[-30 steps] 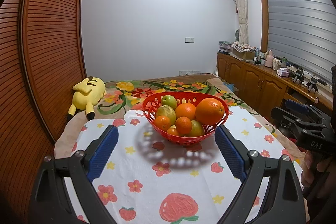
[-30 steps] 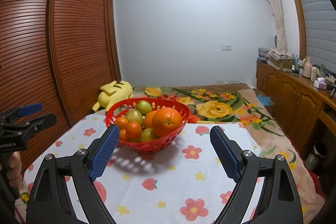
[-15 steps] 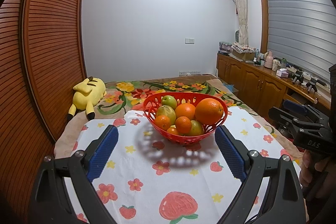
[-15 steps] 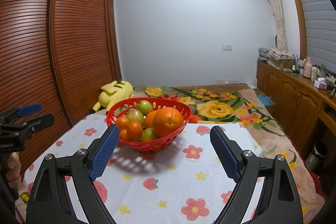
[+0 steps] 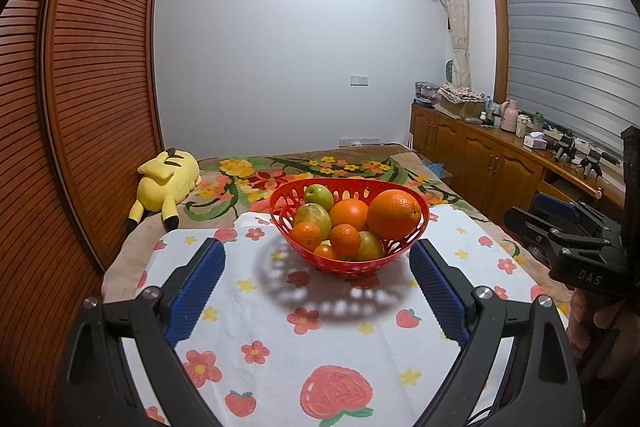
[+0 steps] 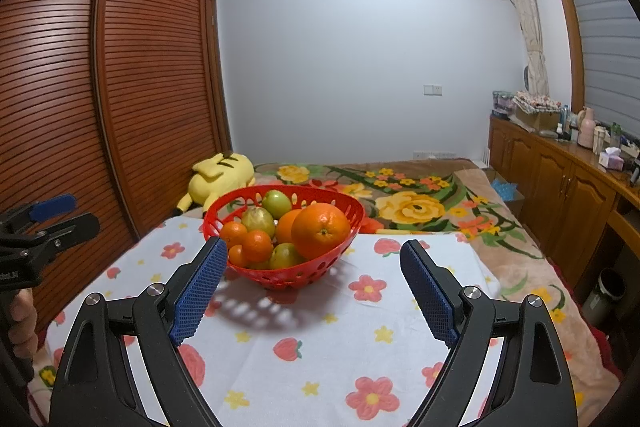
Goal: Organize fruits
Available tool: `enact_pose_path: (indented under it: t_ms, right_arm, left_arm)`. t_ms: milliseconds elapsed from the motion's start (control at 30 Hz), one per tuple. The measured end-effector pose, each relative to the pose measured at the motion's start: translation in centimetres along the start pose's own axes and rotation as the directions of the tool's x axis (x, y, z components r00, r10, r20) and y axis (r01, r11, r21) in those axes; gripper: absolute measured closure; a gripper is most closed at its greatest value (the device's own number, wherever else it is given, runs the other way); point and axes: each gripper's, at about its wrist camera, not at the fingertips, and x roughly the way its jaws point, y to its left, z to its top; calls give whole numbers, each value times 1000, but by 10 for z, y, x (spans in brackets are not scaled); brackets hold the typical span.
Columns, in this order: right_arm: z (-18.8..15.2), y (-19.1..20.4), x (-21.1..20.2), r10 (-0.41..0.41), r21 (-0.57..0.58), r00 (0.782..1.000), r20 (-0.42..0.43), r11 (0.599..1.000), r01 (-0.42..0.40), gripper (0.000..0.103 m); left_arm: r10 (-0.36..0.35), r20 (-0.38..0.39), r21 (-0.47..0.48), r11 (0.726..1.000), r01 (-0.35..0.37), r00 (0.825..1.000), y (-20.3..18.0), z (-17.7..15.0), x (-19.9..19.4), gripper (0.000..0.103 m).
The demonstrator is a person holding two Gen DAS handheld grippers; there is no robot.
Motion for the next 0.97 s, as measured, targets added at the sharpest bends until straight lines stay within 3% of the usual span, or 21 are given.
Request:
enact_pose_path:
  t_ms: [967]
  right_arm:
    - [-3,1,-1,-3,3,1000,0,1000,3,13]
  left_arm:
    - [1,-2,-1,1000,-1,1000,1,0,-4,8]
